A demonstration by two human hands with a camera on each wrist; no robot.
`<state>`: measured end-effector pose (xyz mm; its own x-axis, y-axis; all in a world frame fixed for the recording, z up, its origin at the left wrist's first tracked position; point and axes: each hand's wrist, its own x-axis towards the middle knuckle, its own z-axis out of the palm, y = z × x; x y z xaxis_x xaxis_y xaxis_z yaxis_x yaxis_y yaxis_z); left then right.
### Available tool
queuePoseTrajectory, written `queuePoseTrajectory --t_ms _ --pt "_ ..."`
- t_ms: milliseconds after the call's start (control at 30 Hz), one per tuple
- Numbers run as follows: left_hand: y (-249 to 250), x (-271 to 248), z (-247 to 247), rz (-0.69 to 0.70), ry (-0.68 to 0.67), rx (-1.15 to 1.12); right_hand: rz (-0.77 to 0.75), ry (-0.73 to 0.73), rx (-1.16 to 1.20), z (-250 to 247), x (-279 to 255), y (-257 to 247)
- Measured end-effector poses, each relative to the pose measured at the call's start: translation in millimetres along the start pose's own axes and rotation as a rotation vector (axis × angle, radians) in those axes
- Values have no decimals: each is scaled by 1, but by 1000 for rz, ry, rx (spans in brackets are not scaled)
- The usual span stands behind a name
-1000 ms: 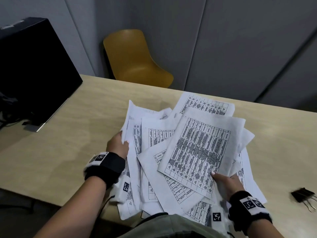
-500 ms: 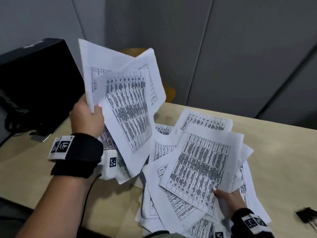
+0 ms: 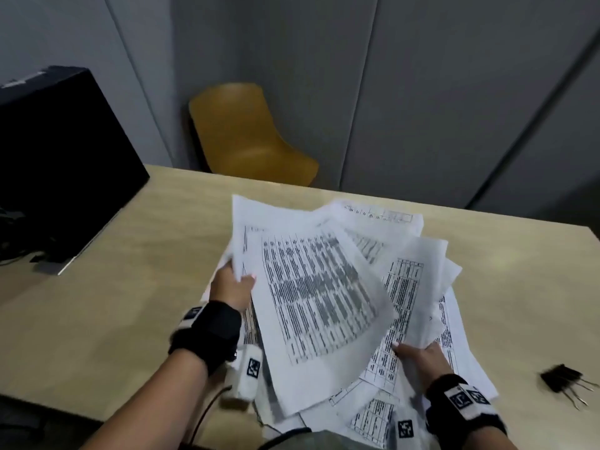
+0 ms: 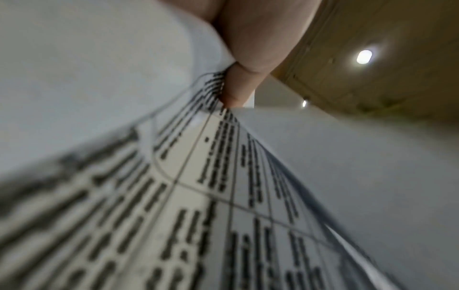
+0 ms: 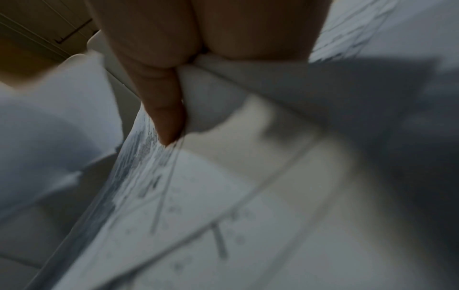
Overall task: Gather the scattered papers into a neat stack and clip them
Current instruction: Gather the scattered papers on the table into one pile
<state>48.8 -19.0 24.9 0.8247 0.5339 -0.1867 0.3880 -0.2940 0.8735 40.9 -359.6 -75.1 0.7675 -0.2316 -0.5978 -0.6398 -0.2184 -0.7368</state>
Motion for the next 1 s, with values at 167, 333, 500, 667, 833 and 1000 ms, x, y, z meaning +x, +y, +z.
queuePoseTrajectory --t_ms 167,333,500,667,833,1000 --pt "-31 1 13 -54 -57 161 57 -87 158 -2 -6 -11" --pt "-30 0 26 1 -204 121 -18 -174 220 -3 -13 -18" --pt "-33 0 42 -26 -298 93 -175 -65 101 1 -27 -17" --pt "-54 34 10 -164 127 482 -120 -9 97 -7 -28 -12" --pt "-68 31 -3 -165 -13 695 49 -64 262 -12 -14 -3" --pt "-54 19 4 -126 -189 614 102 -152 408 -17 -20 -11"
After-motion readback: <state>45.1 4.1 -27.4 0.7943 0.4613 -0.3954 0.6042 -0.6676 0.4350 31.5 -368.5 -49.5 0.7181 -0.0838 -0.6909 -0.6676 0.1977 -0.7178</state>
